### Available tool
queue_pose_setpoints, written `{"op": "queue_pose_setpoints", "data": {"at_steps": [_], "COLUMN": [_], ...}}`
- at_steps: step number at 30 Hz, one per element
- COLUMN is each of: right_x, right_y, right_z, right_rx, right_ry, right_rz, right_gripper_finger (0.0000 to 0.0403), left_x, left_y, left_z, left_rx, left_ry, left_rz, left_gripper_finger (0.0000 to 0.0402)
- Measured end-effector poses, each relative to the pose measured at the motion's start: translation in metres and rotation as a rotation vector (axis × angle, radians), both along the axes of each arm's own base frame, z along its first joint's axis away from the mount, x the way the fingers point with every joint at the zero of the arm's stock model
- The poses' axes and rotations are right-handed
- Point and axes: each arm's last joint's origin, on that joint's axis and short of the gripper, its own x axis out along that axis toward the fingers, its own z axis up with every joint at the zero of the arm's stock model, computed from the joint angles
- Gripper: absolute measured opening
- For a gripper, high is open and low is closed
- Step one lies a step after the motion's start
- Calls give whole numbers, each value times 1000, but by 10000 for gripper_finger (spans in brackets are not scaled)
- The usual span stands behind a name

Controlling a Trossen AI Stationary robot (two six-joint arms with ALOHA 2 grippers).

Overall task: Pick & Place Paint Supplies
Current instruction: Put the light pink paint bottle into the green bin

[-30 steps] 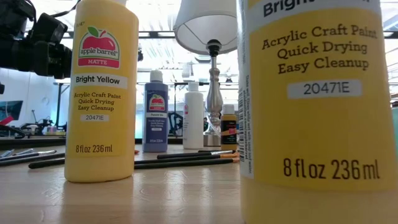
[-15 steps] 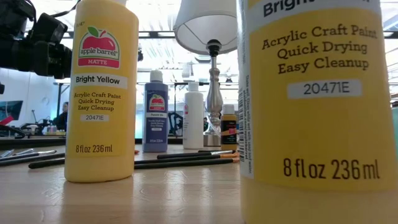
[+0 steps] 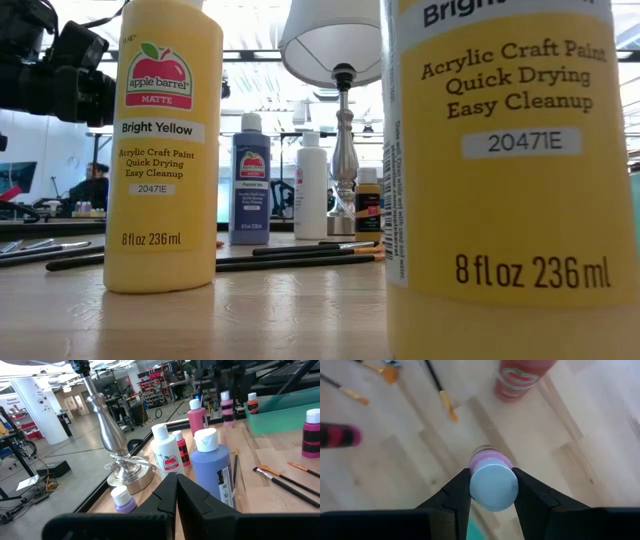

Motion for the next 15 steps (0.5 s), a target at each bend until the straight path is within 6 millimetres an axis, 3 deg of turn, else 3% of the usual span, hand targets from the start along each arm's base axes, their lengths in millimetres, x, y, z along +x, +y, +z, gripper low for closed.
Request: {"op": "queue_pose_setpoints", "data": {"at_steps": [9,15], "right_x": [-11,-36], "right_y": [48,81], "right_z": [45,49], "right_rx": [53,75], "right_ry": [-84,-34], "right_rz": [54,2], "right_gripper_finger": [115,112], "left_x": [0,0], "left_y": [0,0], "left_z": [0,0], "left_rx": [0,0], "left_ry": [0,0], "left_rz": [0,0], "left_gripper_finger": [13,13]}}
